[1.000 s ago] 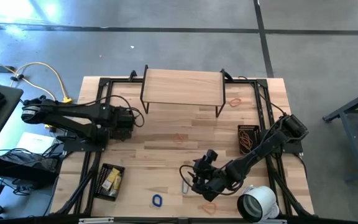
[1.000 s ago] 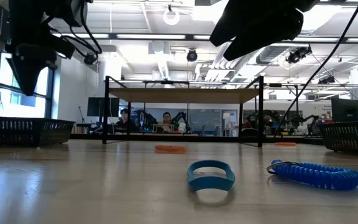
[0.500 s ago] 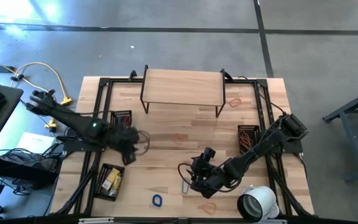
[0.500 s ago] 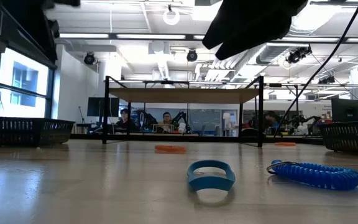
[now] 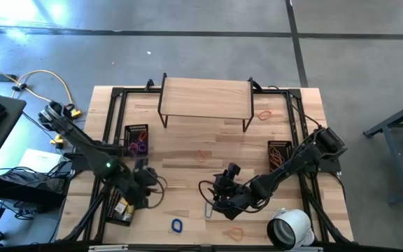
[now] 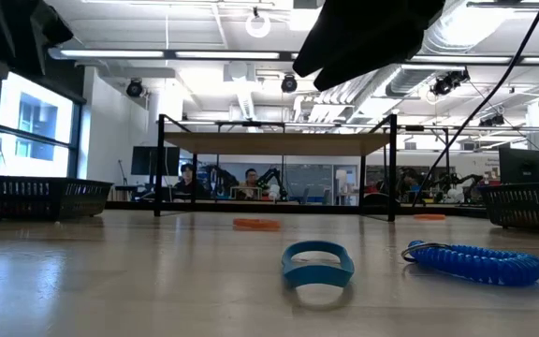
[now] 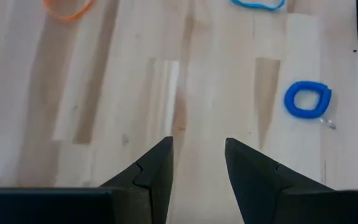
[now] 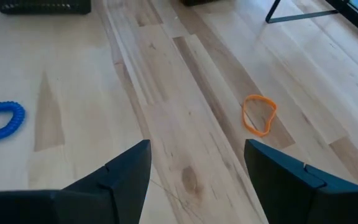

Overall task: Pick & Place Office Desk Supplies
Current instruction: Put the right blue spring keychain into the top left black bin

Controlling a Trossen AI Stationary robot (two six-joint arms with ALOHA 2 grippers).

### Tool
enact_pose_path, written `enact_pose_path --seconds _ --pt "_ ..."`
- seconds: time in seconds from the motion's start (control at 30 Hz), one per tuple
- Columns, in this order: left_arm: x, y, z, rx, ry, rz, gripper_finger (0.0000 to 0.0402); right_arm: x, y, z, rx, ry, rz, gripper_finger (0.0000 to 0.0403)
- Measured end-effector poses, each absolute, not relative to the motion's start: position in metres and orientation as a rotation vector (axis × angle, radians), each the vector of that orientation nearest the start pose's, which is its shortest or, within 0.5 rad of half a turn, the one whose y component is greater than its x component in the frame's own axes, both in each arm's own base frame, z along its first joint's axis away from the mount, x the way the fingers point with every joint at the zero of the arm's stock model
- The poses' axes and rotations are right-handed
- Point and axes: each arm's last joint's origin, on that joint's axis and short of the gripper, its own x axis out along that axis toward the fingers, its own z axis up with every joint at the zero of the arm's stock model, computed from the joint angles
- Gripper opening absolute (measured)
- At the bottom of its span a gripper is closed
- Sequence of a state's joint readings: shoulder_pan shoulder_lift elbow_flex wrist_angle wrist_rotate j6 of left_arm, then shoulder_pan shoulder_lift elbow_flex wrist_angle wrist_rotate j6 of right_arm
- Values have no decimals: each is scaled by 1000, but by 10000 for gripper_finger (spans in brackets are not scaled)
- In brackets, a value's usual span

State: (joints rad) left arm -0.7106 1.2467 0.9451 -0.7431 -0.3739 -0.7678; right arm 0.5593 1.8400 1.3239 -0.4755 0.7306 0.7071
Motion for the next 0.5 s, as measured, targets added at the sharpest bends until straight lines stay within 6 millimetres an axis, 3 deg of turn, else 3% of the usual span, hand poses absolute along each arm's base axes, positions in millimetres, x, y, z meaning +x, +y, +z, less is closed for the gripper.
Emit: enact_pose_path --seconds 0.2,0.37,0.5 --pt "212 -168 228 -49 930 -22 140 334 186 215 52 681 -409 247" --pt "232 -192 199 -75 986 -189 140 334 186 215 53 681 -408 247" --pt "242 -203 188 -88 974 -307 140 334 186 215 54 690 -394 247"
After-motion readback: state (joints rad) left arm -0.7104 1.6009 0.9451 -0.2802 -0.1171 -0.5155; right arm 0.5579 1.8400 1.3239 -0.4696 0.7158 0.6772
